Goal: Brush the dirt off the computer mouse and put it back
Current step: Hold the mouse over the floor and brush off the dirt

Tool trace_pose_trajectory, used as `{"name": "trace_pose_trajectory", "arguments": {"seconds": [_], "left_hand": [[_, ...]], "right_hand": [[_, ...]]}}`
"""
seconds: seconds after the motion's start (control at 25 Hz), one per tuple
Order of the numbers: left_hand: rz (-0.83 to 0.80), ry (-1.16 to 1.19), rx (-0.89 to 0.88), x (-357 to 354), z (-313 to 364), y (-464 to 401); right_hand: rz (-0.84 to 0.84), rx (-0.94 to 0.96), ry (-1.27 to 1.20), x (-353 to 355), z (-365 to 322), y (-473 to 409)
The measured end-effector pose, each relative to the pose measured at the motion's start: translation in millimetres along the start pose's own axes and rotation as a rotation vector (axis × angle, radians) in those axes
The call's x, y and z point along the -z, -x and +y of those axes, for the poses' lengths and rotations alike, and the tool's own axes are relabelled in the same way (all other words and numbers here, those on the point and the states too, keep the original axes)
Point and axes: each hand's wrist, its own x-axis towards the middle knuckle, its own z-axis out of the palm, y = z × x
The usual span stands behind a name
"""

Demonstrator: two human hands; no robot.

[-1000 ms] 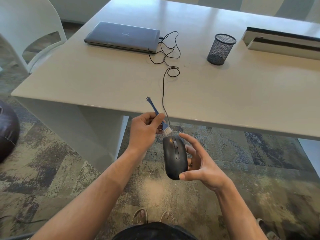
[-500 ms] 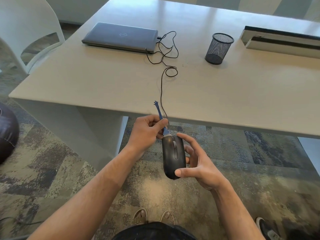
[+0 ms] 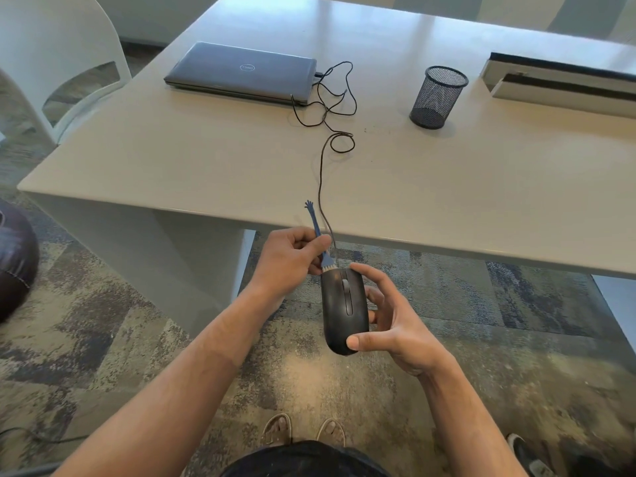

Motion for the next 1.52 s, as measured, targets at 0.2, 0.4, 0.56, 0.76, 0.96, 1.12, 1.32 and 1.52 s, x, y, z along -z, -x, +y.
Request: {"name": "trace_pose_trajectory", "arguments": {"seconds": [0.2, 0.4, 0.56, 0.76, 0.96, 1.12, 1.32, 1.52], "left_hand": [[-0.073, -0.095, 0.037, 18, 3, -4], [0.062, -0.003, 0.004, 13, 7, -6], [-0.032, -0.042, 0.017, 7, 5, -5], [-0.101, -0.189, 0.051, 24, 7, -8], [-0.020, -0.062, 0.013, 14, 14, -9], [-0.056, -0.062, 0.023, 8, 13, -8], [-0.135, -0.246, 0.057, 24, 9, -9], [0.008, -0.080, 0.021, 20, 8, -11]], "right_hand": [[0.035, 0.014, -0.030, 11, 1, 3], [-0.019, -0.013, 0.021, 6, 3, 0], [-0.008, -0.003, 0.000, 3, 2, -4], [0.033, -0.005, -0.027, 9, 1, -1], [-0.018, -0.017, -0.001, 2, 4, -6], [0.003, -0.031, -0.003, -1, 5, -6], [0.032, -0.019, -0.070, 7, 5, -1], [-0.005, -0.013, -0.045, 2, 2, -3]]}}
